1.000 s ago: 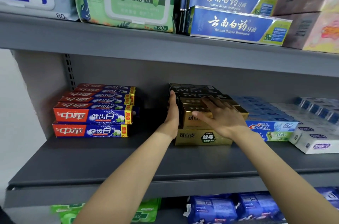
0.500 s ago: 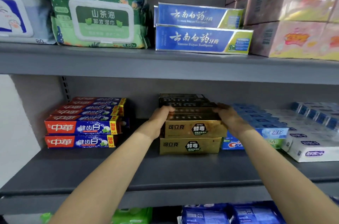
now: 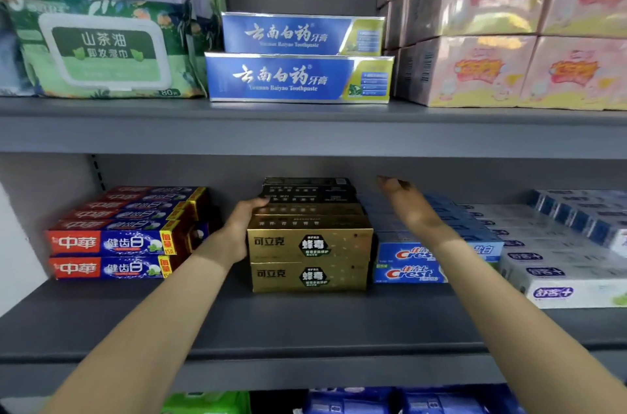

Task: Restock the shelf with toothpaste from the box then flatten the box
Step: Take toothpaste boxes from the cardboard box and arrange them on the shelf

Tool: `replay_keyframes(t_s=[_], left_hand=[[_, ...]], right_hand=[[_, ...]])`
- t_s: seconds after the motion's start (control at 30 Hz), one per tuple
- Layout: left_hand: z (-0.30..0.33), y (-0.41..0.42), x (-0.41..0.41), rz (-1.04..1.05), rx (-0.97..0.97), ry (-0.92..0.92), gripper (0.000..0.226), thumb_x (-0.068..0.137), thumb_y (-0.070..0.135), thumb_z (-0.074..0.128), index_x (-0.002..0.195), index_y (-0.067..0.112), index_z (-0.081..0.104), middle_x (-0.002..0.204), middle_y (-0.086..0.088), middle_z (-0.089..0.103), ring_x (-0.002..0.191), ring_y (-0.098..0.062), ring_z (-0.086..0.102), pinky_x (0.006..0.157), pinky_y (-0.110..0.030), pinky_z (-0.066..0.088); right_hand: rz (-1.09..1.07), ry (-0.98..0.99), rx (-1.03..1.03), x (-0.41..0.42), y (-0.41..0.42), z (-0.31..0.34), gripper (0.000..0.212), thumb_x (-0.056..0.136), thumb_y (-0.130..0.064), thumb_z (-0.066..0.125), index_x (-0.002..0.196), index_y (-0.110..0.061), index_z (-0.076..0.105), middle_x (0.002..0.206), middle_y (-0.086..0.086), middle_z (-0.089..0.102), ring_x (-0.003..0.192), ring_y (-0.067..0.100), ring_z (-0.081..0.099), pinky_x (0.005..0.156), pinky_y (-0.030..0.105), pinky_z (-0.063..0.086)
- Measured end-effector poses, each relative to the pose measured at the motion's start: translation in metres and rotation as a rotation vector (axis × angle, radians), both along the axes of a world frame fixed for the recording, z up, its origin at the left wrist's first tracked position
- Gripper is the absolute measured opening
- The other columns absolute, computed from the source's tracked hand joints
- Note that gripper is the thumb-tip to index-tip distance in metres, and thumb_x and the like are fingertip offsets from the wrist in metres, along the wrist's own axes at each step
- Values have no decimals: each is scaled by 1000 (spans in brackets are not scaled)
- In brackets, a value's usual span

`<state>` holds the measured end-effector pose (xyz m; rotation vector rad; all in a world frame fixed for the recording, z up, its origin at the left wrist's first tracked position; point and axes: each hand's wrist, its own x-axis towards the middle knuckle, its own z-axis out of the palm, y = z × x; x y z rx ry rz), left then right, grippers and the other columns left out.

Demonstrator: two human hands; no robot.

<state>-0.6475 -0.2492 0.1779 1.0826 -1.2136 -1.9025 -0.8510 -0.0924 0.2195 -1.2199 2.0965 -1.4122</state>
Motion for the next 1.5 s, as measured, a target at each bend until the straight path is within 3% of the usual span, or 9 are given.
replay_keyframes(t_s=[0.13,0.3,0.5,0.7,0.8,0.97,1.17,1.3,1.5], left_hand=[[-6,-5,-4,17,7,33,22,91,30,53,90,9,62,69,-9,70,59,-24,67,69,-35,51],[-9,-5,-9,33,6,51,23,92,30,51,90,10,62,65,-8,70,63,-24,65,66,-33,50],[-7,3,-16,22,-3,9,25,93,31,50,87,9,62,63,-8,69,57,-22,65,66,-32,50],[1,0,-9,42,-21,8,38,91,43,50,107,10,61,95,-14,68,85,-30,65,82,-39,51],[12,-9,-11,78,-112,-71,53,86,50,52,122,12,56,114,-15,65,106,-33,62,104,-47,41],[44,-16,-22,81,-225,-220,58,91,47,48,136,11,43,135,-9,48,128,-30,44,112,-42,29],[17,-70,-34,5,-177,-315,87,63,72,58,124,11,56,114,-15,65,105,-31,62,101,-44,44],[36,-44,-29,-34,-191,-280,67,84,64,50,120,7,54,114,-15,64,105,-29,62,100,-41,46],[30,-50,-39,-119,-209,-306,79,83,70,42,130,7,50,129,-17,57,116,-32,56,108,-45,38]], right_hand=[[314,321,293,11,5,-11,66,90,-63,37,148,-33,24,157,-4,20,144,21,20,114,37,18],[355,644,332,23,-1,-20,91,83,-67,47,151,-17,13,160,0,5,147,17,4,116,32,11],[352,646,338,17,4,-16,93,81,-65,52,151,-15,15,159,3,10,146,19,8,116,30,13],[315,628,410,23,0,-10,84,84,-72,33,150,-24,15,160,-2,7,147,21,7,116,41,15],[274,685,410,28,-10,-6,79,86,-71,26,150,-25,18,159,-3,8,146,22,9,116,45,16],[278,737,480,35,-39,2,74,89,-68,25,149,-26,18,159,1,12,146,25,9,116,44,16],[302,678,549,46,-58,2,70,91,-66,26,150,-29,17,159,1,13,145,26,14,114,40,19],[289,658,557,47,-61,1,72,89,-67,29,149,-30,17,159,1,12,146,25,12,116,39,16],[268,656,591,46,-63,-2,75,87,-70,25,150,-33,12,160,2,4,146,27,7,119,42,12]])
